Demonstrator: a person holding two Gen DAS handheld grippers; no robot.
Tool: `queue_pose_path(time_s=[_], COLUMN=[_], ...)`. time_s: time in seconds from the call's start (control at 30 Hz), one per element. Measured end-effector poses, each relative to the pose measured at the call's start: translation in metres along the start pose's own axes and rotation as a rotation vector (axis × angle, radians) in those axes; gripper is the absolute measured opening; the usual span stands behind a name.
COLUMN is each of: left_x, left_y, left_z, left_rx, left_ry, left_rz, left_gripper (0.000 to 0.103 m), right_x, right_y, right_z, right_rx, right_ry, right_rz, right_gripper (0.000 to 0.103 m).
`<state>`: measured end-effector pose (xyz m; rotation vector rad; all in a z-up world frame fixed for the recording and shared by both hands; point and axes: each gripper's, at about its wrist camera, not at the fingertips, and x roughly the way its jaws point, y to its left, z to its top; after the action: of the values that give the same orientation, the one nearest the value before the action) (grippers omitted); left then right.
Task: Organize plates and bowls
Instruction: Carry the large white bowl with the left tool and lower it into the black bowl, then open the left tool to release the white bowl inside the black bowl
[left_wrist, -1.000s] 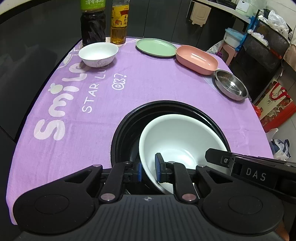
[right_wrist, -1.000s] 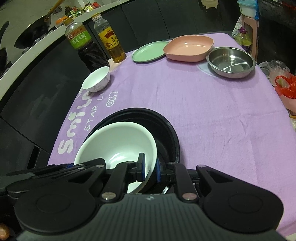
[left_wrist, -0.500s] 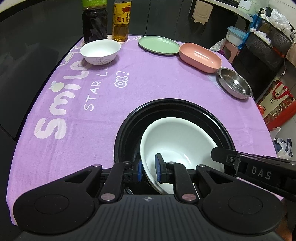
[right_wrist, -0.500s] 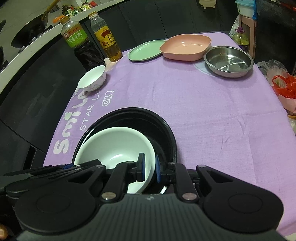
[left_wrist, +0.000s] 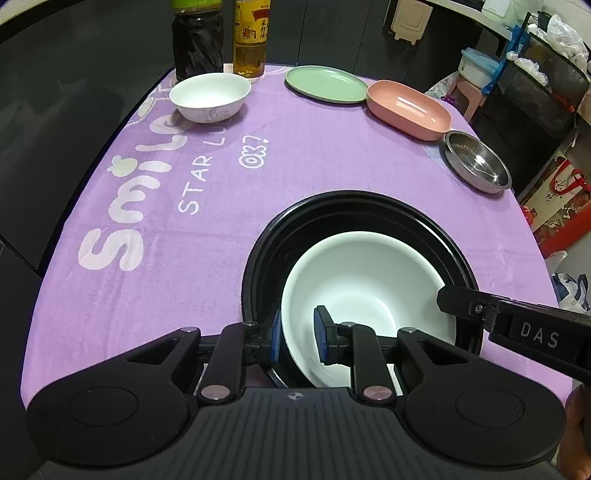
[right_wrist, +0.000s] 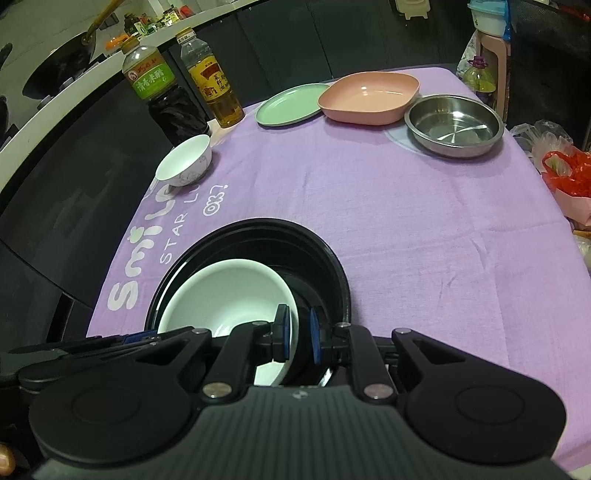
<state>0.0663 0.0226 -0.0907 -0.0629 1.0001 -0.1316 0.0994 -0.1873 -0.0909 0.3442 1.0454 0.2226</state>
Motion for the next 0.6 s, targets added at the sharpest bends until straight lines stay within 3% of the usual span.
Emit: queue_pose_path(time_s=[0.27,0.6], left_x=[-0.01,-0.026], left_y=[0.003,0.028], left_z=[-0.001,0.014], left_rx=[-0.002,-0.065], left_ry=[-0.023,-0.098], left_rz=[-0.001,0.015], left_gripper=[0.017,0.018], right_x=[-0.002,-0.018], right_y=[0.0,0.004], right_z=[0.001,0.024], right_rx=[0.003,-0.011], right_ry=[-0.008,-0.109], right_rz=[-0.003,-0.034], right_gripper=[0.015,0.015])
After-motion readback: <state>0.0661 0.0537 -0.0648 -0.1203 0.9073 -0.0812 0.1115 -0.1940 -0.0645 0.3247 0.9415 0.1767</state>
